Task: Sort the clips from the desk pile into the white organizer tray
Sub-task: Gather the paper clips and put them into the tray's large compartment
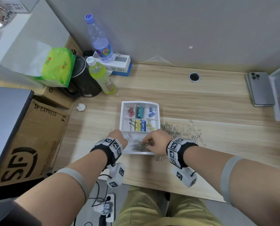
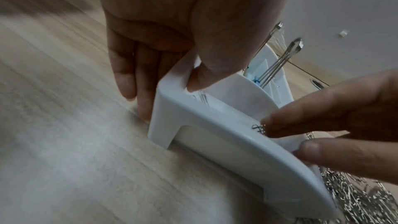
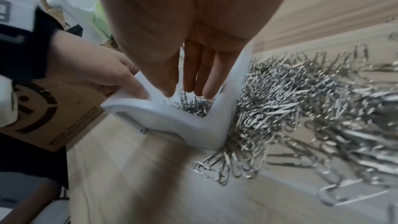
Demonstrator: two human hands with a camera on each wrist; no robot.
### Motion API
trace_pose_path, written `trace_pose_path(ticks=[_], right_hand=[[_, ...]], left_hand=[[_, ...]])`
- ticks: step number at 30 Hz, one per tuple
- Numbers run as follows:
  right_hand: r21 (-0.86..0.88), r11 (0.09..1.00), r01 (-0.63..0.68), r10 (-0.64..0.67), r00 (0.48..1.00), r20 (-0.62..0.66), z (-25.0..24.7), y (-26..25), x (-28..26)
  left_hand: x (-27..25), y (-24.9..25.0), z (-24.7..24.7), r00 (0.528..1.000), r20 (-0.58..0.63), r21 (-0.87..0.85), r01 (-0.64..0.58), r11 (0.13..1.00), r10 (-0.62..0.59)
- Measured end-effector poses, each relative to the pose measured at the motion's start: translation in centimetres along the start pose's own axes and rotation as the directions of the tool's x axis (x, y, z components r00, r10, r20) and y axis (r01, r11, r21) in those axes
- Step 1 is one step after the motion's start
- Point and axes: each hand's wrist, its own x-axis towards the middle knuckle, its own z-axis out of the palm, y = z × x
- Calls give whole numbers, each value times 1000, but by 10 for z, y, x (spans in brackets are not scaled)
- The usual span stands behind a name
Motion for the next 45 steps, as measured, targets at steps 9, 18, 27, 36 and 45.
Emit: trace_pose_path(ticks=[9, 18, 27, 36, 45], right_hand=[[-157, 952, -263, 222, 945, -241, -43, 58, -25], [-330, 854, -403, 360, 914, -185, -30, 95, -39], [-231, 938, -258, 214, 956, -202, -3, 76, -13], [-108, 961, -255, 219, 939, -266, 5, 68, -5], [-11, 970, -244, 236, 947, -217, 0, 69, -8]], left_hand=[[-3, 2, -7, 999, -11, 9, 45, 999, -45], [-4, -11, -11, 999, -21, 30, 50, 998, -49], [-6, -3, -3, 1000, 18, 50, 24, 998, -25], [-7, 5, -1, 999, 22, 29, 39, 999, -39], [-10, 18, 2, 998, 15, -30, 58, 998, -58]])
